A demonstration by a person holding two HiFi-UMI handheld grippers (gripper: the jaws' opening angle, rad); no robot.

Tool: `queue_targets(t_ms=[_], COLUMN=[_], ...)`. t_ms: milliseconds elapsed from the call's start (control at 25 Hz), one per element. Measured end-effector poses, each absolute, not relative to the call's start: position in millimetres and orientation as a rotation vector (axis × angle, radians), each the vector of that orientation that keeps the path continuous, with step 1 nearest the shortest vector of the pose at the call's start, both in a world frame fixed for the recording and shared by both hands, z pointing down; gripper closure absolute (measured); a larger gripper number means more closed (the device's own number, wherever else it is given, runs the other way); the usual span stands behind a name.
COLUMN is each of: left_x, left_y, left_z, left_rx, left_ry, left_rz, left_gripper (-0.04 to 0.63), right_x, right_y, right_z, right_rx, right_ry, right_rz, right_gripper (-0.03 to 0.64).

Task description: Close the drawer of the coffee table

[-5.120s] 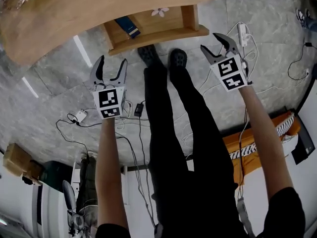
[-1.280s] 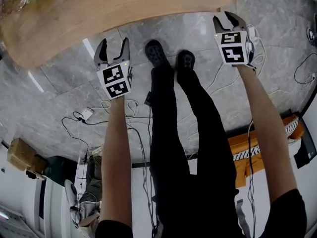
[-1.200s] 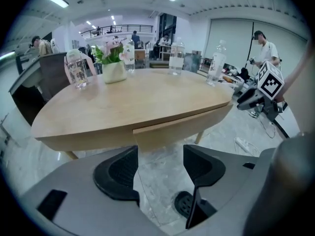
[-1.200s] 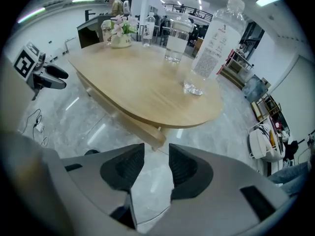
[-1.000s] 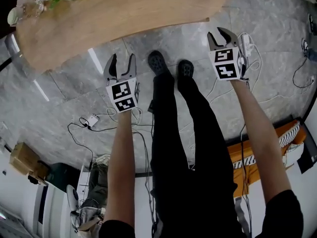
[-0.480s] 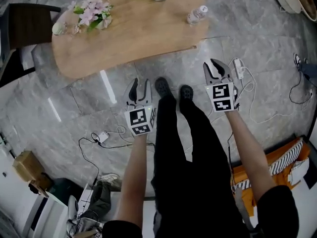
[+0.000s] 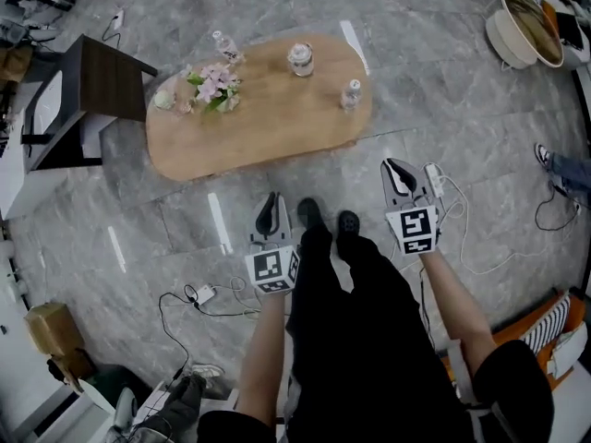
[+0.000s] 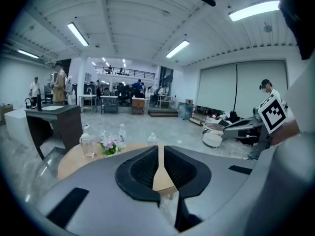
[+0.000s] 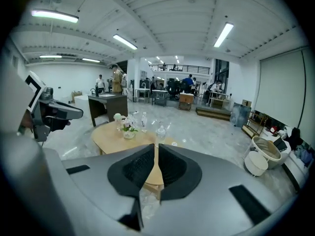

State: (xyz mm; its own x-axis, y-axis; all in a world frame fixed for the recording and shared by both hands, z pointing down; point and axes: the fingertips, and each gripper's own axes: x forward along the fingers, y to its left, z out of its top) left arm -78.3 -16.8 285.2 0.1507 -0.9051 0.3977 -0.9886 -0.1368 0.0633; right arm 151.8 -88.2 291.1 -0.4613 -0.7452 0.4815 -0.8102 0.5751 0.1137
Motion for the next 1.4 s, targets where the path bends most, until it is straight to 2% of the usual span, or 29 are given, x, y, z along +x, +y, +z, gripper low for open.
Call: queue_targets(t_ms=[320, 680, 1120, 1400], left_x=[-49, -43, -79, -110], left_y=[21, 64, 149, 249], left_z=[198, 160, 125, 117], left_rx=[2.183, 2.201, 2.226, 2.303], left_ry=[-1.820, -1.839, -1.804, -1.772], left_rz=[0.213, 0.144, 0.038, 0.082], left_gripper=[0.581, 0.581, 0.583, 0.583], right_x=[162, 149, 117, 83], right_y=[-43, -9, 70, 169], right_z=[205, 169, 136, 111], right_rx=[1.265, 1.153, 1.125, 1.164], right_ry=[-2.494, -2.620, -2.654, -2.678], right_rz=[0.240, 0.281, 0.270, 0.277], right_gripper=[0.603, 0.603, 0.604, 0.604])
